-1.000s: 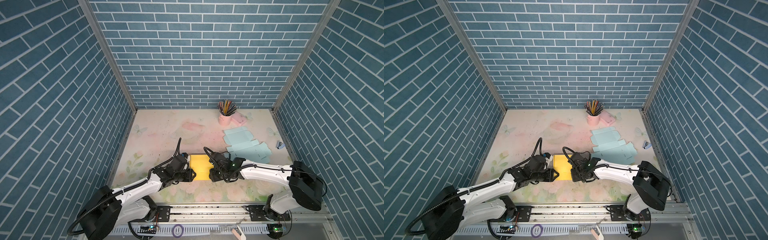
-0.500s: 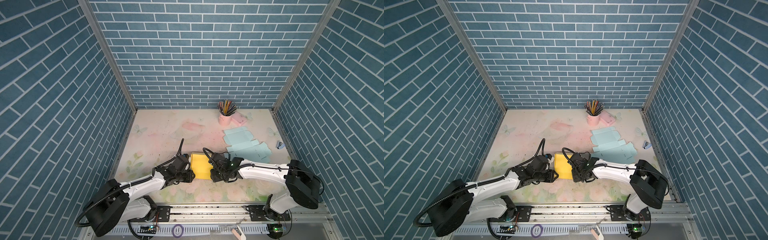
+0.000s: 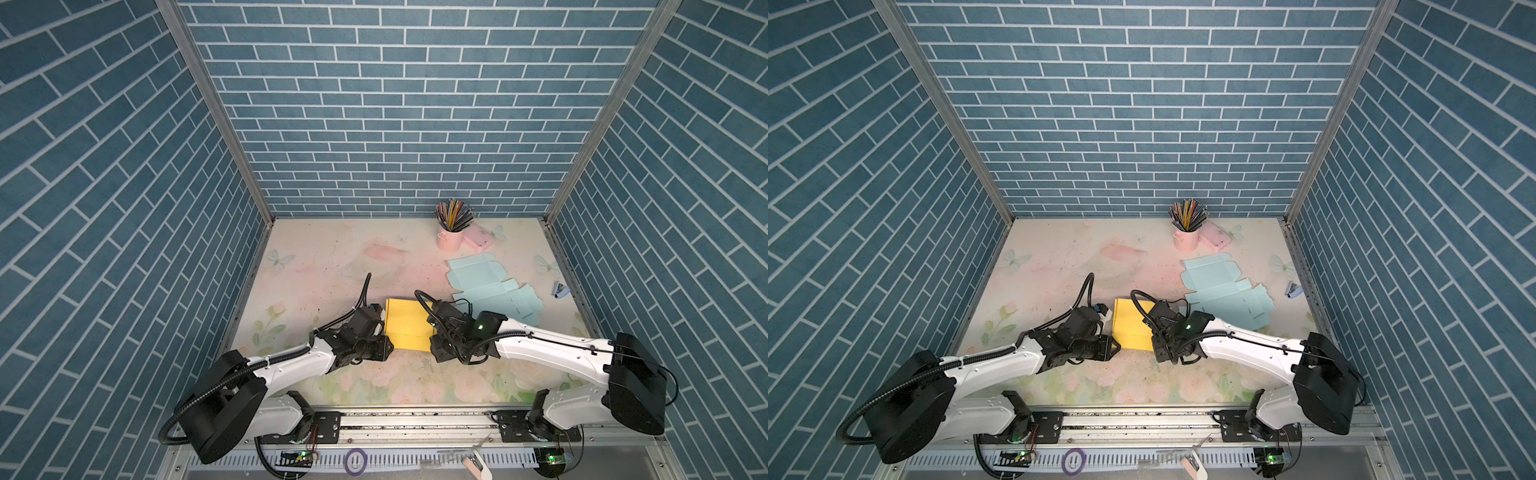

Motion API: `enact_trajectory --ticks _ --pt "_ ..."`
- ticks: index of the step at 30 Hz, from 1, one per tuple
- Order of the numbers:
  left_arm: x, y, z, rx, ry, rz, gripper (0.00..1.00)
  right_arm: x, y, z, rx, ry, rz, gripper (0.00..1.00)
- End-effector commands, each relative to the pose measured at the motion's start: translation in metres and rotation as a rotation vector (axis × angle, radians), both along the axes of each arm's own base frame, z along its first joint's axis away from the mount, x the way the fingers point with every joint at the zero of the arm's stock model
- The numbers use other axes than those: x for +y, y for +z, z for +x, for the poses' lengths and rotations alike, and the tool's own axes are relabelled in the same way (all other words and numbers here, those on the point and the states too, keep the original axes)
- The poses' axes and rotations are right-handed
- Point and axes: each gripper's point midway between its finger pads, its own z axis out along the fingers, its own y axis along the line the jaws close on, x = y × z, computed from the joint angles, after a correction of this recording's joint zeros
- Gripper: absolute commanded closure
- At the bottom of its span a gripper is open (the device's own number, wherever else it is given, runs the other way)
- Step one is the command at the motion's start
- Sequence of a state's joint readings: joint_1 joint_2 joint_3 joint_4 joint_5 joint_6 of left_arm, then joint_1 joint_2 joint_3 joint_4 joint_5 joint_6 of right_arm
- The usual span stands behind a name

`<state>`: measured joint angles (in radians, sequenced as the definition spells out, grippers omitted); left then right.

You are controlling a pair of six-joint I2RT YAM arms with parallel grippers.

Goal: Fold the paper box

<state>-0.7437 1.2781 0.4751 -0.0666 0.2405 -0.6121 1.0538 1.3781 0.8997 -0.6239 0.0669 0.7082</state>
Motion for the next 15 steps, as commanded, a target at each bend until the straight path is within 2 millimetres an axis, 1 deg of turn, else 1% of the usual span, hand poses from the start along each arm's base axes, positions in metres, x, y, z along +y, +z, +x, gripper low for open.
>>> enact_trajectory --ticks 1,3,6,8,10,13,15 --pt "-0.007 0.009 0.012 -0.037 0.000 -0.017 0.64 -0.017 0.012 0.007 -0.037 -0.012 -0.056 0.49" --pt "-0.009 0.012 0.013 -0.040 -0.002 -0.023 0.64 -0.014 0.007 0.009 -0.006 -0.030 -0.006 0.48" --pt "-0.011 0.017 0.014 -0.046 -0.003 -0.031 0.64 -0.006 -0.002 0.012 0.026 -0.055 0.069 0.42" --pt "-0.011 0.019 0.014 -0.050 -0.008 -0.031 0.64 0.001 -0.002 0.015 0.022 -0.053 0.093 0.41" --pt "-0.010 0.019 0.013 -0.045 -0.012 -0.030 0.64 0.006 0.002 0.020 0.011 -0.047 0.097 0.41" --pt "-0.011 0.026 0.008 -0.040 -0.014 -0.061 0.63 0.013 0.017 0.026 -0.012 -0.037 0.130 0.41" --pt "-0.010 0.032 0.002 -0.033 -0.021 -0.079 0.58 0.012 0.030 0.030 -0.030 -0.043 0.147 0.41"
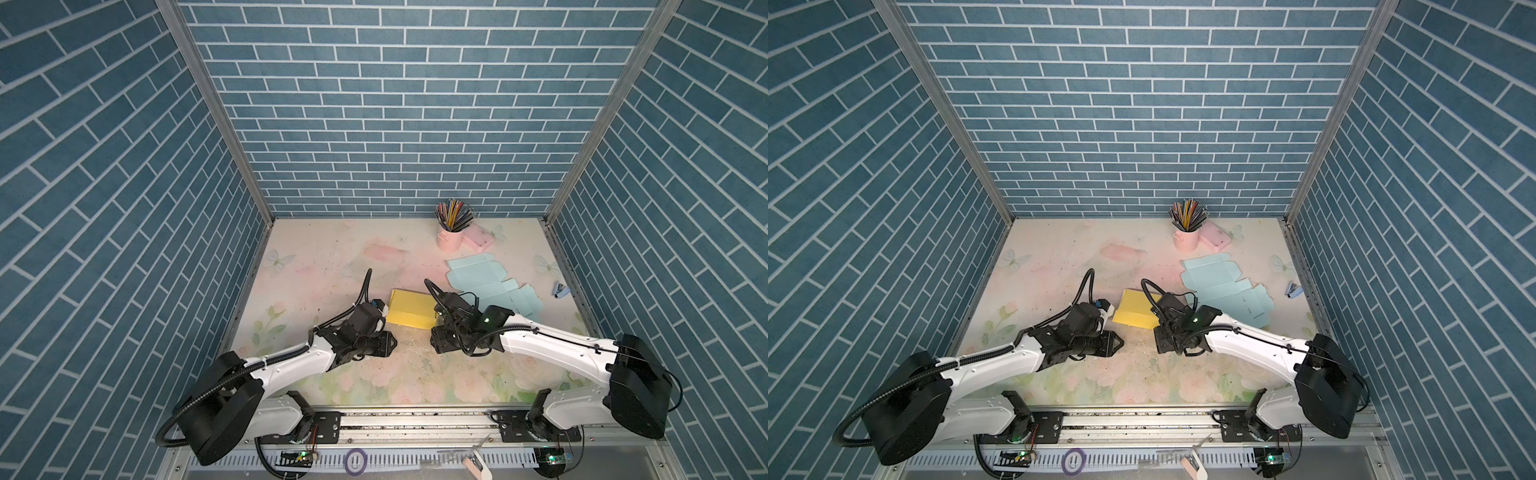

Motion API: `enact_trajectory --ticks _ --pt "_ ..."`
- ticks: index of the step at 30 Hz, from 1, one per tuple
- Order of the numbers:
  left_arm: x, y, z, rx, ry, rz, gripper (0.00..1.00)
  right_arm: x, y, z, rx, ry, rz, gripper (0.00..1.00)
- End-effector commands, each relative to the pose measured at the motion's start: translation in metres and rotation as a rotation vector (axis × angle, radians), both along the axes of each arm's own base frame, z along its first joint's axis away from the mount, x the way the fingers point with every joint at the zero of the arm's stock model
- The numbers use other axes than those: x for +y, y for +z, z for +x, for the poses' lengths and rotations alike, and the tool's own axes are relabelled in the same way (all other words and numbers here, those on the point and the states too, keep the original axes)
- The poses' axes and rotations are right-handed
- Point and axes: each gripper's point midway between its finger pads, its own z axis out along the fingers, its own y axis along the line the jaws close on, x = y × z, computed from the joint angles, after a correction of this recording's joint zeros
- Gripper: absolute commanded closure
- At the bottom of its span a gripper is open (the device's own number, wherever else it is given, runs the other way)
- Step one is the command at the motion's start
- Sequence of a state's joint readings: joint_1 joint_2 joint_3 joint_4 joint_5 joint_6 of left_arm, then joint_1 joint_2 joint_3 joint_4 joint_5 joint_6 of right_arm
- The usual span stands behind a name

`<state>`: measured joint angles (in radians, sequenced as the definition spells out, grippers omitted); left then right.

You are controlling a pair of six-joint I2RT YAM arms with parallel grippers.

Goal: Fold the paper box

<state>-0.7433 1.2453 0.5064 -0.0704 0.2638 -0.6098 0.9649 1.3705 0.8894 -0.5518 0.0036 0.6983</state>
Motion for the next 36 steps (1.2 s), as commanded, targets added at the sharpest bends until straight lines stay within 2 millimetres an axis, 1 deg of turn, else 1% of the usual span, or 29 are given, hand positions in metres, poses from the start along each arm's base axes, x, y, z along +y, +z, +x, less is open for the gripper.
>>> enact_trajectory --ticks 1,3,5,7,10,11,12,13,14,16,18,19,21,25,27,29,31,36 --pt "0.002 0.015 -0.006 0.002 -0.012 -0.031 0.56 0.008 0.030 0.010 -0.051 0.006 0.066 0.41" --pt "0.007 0.026 -0.011 -0.001 -0.019 -0.039 0.48 0.004 0.046 0.017 -0.073 -0.014 0.094 0.41" --pt "0.014 0.039 -0.012 -0.009 -0.024 -0.038 0.43 0.001 0.059 0.024 -0.090 -0.035 0.133 0.41" --pt "0.023 0.054 -0.008 -0.028 -0.016 -0.029 0.40 -0.001 0.065 0.032 -0.089 -0.050 0.160 0.41" --pt "0.033 0.074 0.010 -0.059 0.013 -0.031 0.39 0.000 0.057 0.043 -0.059 -0.075 0.163 0.43" --pt "0.036 0.078 0.021 -0.062 0.029 -0.043 0.40 0.005 0.054 0.042 -0.029 -0.066 0.187 0.44" --pt "0.039 0.077 0.030 -0.052 0.042 -0.055 0.40 0.008 0.051 0.044 -0.015 -0.072 0.196 0.45" --pt "0.036 0.087 0.043 -0.072 0.047 -0.076 0.40 0.010 0.048 0.046 -0.004 -0.076 0.200 0.46" --pt "0.034 0.089 0.053 -0.076 0.046 -0.083 0.40 0.011 0.045 0.048 0.008 -0.082 0.198 0.46" --pt "0.028 0.090 0.069 -0.081 0.027 -0.081 0.41 0.012 0.037 0.051 0.033 -0.093 0.186 0.47" --pt "0.019 0.087 0.083 -0.073 0.006 -0.084 0.41 0.015 0.030 0.053 0.058 -0.100 0.188 0.47" --pt "0.015 0.086 0.087 -0.068 -0.005 -0.095 0.42 0.017 0.028 0.054 0.070 -0.102 0.189 0.47" --pt "0.006 0.079 0.092 -0.043 -0.025 -0.110 0.43 0.021 0.023 0.055 0.090 -0.102 0.189 0.47" --pt "0.003 0.061 0.086 0.001 -0.036 -0.119 0.46 0.029 0.014 0.055 0.126 -0.102 0.203 0.49" --pt "0.002 0.055 0.079 0.013 -0.037 -0.126 0.47 0.032 0.008 0.055 0.143 -0.102 0.210 0.50" --pt "-0.002 0.049 0.072 0.027 -0.050 -0.121 0.47 0.034 0.007 0.054 0.149 -0.103 0.218 0.50" --pt "-0.007 0.045 0.066 0.031 -0.060 -0.121 0.48 0.034 0.008 0.054 0.150 -0.104 0.222 0.51" --pt "-0.020 0.043 0.061 0.035 -0.073 -0.145 0.50 0.032 0.005 0.051 0.152 -0.116 0.231 0.53"
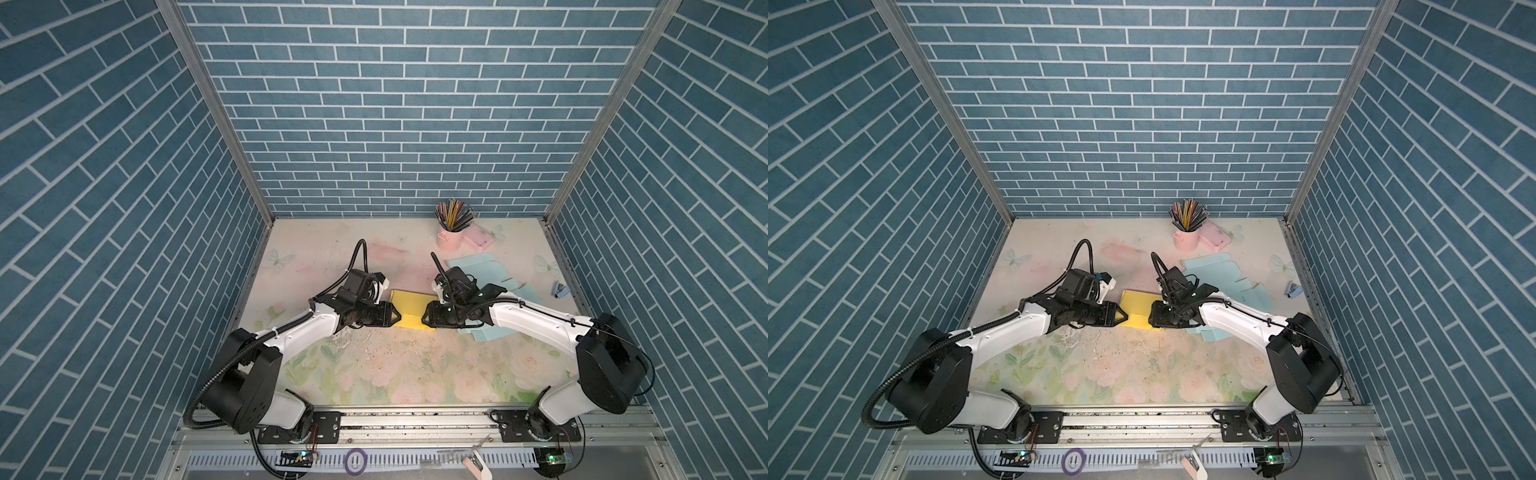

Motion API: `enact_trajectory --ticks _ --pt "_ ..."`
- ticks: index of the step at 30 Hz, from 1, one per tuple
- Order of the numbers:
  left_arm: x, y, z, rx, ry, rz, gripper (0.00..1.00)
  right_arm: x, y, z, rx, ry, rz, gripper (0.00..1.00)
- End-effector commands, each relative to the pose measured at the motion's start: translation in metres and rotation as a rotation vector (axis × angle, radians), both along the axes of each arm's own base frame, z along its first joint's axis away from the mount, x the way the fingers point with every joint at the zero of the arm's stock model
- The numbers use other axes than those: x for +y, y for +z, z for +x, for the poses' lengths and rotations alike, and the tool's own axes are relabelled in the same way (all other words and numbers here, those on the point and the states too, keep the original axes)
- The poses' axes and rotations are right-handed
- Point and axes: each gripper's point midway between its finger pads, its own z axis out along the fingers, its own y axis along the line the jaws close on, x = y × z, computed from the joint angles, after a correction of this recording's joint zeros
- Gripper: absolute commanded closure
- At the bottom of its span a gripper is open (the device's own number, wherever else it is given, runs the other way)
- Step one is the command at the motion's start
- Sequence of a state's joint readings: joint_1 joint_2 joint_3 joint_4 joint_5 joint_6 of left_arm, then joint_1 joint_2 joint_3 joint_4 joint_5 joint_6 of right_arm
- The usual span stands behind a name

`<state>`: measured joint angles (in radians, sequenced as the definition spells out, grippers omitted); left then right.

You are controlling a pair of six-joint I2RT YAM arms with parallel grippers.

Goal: Fold the paper box

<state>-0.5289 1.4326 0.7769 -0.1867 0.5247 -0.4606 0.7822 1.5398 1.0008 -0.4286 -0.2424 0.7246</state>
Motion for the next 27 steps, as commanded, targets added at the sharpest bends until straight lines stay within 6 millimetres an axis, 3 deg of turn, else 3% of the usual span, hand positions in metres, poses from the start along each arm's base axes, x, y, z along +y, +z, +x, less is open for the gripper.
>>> enact_trajectory --ticks 1,21,27 --pt "-0.012 0.005 0.000 -0.019 -0.017 -0.040 0.51 0.002 0.002 -0.001 0.015 -0.028 0.034 0.53" --pt "-0.004 -0.022 -0.004 0.007 -0.003 0.027 0.54 -0.022 -0.023 -0.009 0.025 -0.036 -0.129 0.56" --pt "0.006 -0.020 -0.007 0.002 0.007 0.046 0.41 -0.025 -0.028 -0.010 0.030 -0.039 -0.141 0.57"
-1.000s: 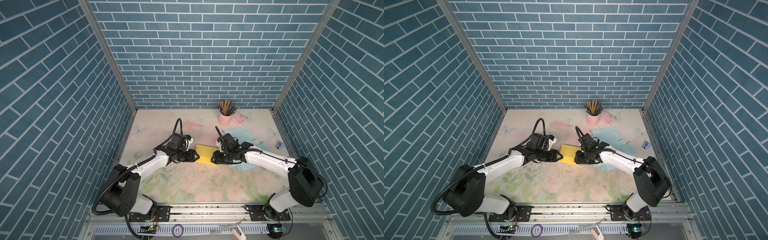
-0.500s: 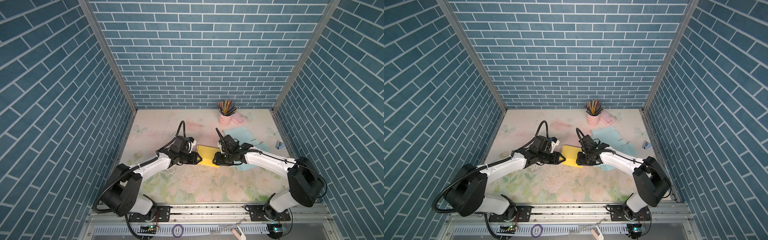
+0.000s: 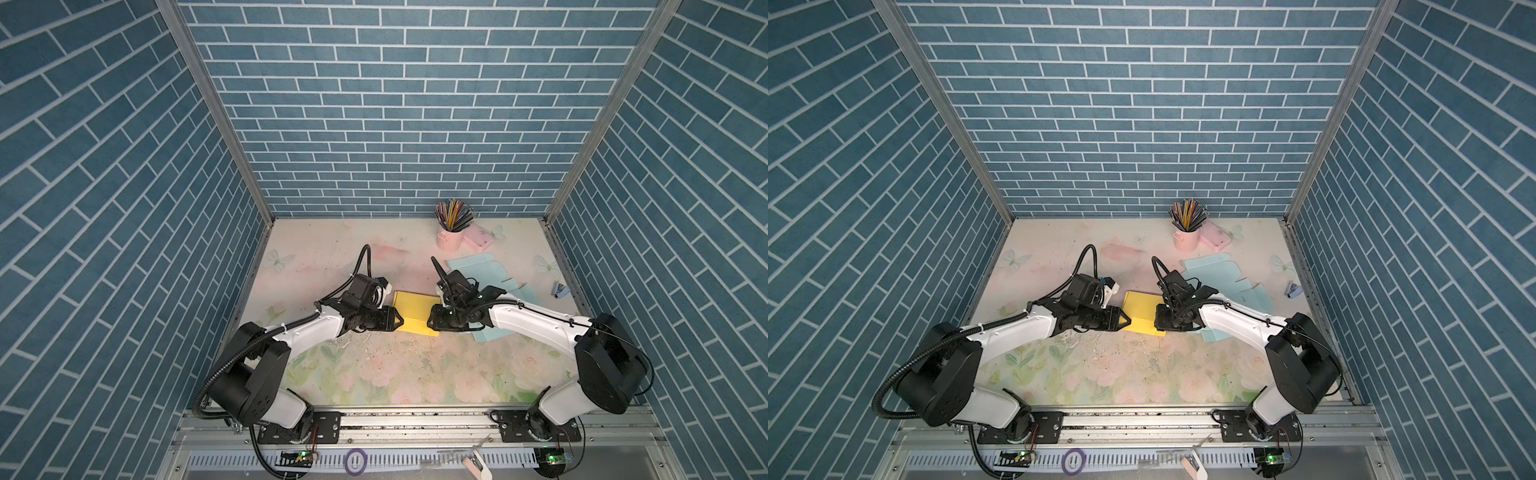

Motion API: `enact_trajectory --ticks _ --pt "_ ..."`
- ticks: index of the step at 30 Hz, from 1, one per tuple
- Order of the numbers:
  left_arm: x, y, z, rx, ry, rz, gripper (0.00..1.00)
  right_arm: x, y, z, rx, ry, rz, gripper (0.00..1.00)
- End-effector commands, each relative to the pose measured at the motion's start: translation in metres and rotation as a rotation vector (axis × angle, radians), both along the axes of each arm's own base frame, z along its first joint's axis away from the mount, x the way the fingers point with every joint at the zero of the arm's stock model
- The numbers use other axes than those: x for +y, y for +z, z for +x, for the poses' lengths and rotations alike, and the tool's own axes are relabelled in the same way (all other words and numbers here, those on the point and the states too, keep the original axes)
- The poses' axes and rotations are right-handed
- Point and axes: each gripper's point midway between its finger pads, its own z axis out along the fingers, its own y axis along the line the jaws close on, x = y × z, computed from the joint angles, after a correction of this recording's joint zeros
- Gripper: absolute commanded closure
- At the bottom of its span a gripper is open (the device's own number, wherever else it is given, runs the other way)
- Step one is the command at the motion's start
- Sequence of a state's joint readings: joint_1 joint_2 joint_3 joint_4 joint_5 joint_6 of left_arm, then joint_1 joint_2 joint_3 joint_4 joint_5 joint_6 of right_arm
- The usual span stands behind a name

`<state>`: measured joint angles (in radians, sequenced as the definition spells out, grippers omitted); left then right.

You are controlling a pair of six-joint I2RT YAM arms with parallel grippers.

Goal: Fold the paper box

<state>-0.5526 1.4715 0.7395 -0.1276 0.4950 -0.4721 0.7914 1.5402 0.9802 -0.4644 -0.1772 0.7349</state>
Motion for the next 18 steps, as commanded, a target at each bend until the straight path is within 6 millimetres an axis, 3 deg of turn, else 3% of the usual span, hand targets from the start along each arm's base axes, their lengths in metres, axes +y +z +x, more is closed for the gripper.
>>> enact_trajectory --ticks 1,6,11,15,18 --pt "0.010 0.003 -0.004 -0.008 0.007 0.017 0.38 -0.011 -0.014 -0.006 0.024 -0.011 -0.061 0.57" --pt "0.013 0.018 0.006 -0.037 0.008 0.014 0.34 -0.011 -0.015 -0.006 0.021 -0.012 -0.060 0.58" --pt "0.008 0.029 0.034 -0.069 0.016 0.018 0.34 -0.013 -0.019 -0.007 0.023 -0.012 -0.067 0.58" --pt "0.006 0.023 0.057 -0.069 0.044 0.018 0.35 -0.013 -0.020 -0.007 0.022 -0.012 -0.068 0.59" --pt "0.005 0.011 0.062 -0.056 0.046 0.044 0.38 -0.012 -0.021 -0.007 0.024 -0.010 -0.066 0.58"
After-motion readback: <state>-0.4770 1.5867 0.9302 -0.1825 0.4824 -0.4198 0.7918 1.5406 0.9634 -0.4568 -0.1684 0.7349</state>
